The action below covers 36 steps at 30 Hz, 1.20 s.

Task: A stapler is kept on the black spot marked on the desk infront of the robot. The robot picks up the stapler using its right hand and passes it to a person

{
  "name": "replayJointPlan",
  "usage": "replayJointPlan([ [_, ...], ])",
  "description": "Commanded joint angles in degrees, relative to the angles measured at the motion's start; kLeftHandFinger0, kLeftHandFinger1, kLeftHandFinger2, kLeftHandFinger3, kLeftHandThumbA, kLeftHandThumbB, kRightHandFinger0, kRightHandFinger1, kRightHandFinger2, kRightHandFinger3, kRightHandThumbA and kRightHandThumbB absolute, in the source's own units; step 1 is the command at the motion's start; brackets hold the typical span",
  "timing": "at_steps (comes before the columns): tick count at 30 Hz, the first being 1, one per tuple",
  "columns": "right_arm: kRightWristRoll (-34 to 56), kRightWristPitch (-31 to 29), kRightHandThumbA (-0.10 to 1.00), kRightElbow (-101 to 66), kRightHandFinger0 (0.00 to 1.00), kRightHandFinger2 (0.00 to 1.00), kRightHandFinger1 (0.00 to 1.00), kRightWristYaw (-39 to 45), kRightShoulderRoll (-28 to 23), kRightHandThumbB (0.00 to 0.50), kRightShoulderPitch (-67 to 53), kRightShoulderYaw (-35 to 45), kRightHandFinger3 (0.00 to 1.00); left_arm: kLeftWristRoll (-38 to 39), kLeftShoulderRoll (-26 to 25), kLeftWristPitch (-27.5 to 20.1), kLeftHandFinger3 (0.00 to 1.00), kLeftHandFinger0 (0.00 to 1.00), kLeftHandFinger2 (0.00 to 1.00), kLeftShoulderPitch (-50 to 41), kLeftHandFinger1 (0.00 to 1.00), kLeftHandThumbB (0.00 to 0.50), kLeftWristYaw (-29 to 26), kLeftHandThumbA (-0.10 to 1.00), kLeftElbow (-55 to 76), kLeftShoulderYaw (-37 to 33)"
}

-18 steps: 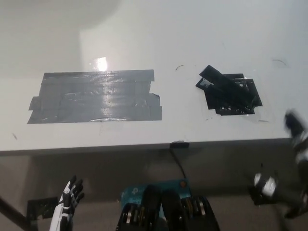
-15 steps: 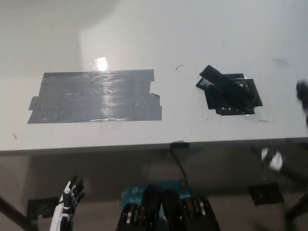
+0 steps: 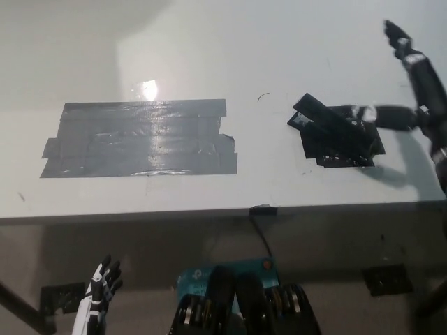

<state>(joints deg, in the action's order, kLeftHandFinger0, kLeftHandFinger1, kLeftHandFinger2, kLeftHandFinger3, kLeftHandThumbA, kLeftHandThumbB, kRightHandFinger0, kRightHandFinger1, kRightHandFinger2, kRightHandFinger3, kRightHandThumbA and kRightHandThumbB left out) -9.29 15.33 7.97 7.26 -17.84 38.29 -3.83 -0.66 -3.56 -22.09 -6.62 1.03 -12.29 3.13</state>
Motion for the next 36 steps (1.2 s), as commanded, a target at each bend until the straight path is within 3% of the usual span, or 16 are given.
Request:
replayJointPlan([
  [1, -3.08, 4.04, 1.00, 10.75, 1.00, 1.00, 1.00, 2.17, -0.75, 0.329, 9.19, -3.16, 1.00, 0.78, -0.19, -3.06, 1.00, 1.00, 1.00, 0.01, 1.00, 0.497, 0.20, 1.00, 0.58, -0.11],
  [8, -4.76, 1.56, 1.00, 25.82, 1.00, 1.00, 1.00, 1.05, 0.91, 0.309, 15.65, -7.17, 1.00, 0.70, -0.11, -2.35, 1.00, 1.00, 1.00, 0.04, 1.00, 0.500, 0.22, 1.00, 0.69, -0.22],
  [9, -4.97, 0.63, 1.00, 28.39, 1.00, 1.00, 1.00, 0.58, 1.52, 0.338, 16.60, -7.58, 1.00, 0.52, -0.06, -2.13, 1.00, 1.00, 1.00, -0.04, 1.00, 0.500, 0.13, 1.00, 0.87, -0.26],
  [14, -4.97, -1.37, 1.00, 33.63, 1.00, 1.00, 1.00, -0.29, 2.90, 0.383, 17.69, -8.32, 1.00, -0.20, -0.31, -2.16, 1.00, 1.00, 1.00, 0.08, 1.00, 0.474, 0.25, 1.00, 1.04, -0.64],
  [21, -6.85, -4.05, 1.00, 38.17, 1.00, 1.00, 1.00, -1.23, 4.12, 0.349, 17.01, -10.24, 1.00, -0.52, -0.63, -1.39, 1.00, 1.00, 1.00, -0.13, 1.00, 0.495, 0.27, 1.00, 1.75, -0.89],
  [29, -7.86, -5.19, 1.00, 38.88, 1.00, 1.00, 1.00, -1.37, 3.96, 0.373, 15.93, -11.15, 1.00, -0.07, -0.95, -2.36, 1.00, 1.00, 1.00, 0.01, 1.00, 0.468, 0.68, 1.00, 1.57, -1.06],
  [32, -8.30, -4.88, 1.00, 38.27, 1.00, 1.00, 1.00, -1.03, 3.63, 0.336, 15.33, -11.35, 1.00, -0.22, -0.92, -2.52, 1.00, 1.00, 1.00, 0.06, 1.00, 0.472, 0.52, 1.00, 1.36, -1.09],
  [36, -9.09, -4.12, 1.00, 38.06, 1.00, 1.00, 1.00, 0.05, 2.94, 0.333, 14.71, -12.08, 1.00, -0.41, -1.05, -2.41, 1.00, 1.00, 1.00, 0.27, 1.00, 0.483, 0.38, 1.00, 1.22, -1.04],
])
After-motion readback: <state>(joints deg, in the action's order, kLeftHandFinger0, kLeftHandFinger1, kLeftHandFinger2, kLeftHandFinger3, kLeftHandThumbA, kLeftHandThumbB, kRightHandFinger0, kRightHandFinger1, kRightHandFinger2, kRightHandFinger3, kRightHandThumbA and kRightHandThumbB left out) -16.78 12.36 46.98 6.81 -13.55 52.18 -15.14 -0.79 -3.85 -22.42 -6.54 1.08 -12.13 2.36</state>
